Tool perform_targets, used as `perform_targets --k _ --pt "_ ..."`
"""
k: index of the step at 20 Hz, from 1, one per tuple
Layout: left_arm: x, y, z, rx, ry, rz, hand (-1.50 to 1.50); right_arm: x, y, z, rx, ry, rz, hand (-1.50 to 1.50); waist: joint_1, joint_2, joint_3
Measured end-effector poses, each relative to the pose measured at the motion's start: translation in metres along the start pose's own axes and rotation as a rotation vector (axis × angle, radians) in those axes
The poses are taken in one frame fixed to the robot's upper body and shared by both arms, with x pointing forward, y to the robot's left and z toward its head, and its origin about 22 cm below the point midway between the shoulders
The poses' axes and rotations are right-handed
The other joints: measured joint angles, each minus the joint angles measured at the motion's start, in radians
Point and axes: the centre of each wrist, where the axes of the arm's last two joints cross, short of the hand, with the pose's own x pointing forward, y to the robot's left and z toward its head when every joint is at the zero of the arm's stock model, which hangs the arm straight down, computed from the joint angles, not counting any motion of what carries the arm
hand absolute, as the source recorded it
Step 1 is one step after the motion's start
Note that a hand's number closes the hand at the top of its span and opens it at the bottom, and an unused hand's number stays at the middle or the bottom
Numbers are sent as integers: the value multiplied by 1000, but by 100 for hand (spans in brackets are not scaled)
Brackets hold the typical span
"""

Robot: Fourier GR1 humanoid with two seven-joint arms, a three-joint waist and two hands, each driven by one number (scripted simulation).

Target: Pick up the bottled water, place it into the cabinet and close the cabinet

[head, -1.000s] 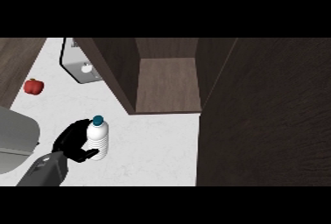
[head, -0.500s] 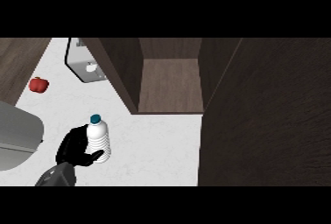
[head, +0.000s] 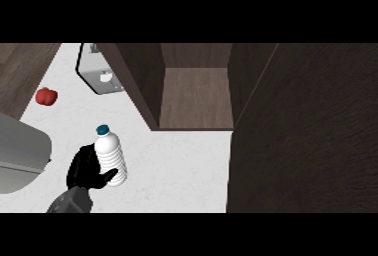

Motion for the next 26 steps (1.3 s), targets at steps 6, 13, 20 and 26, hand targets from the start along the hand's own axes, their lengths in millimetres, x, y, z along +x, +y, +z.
perform_targets --k 6,13,20,26 --pt "4 -26 0 -50 -12 12 150 1 3 -2 5 3 0 -150 4 -2 1" --pt "27 -72 -9 -111 -28 -19 150 -1 4 -2 2 2 -18 -150 3 -2 1" --pt "48 -138 -27 -156 -66 -78 150 -9 9 -3 15 9 -30 -150 -3 0 0" --pt "60 -197 -49 -159 -88 -137 150 -6 9 -6 20 12 -38 -150 -7 1 0"
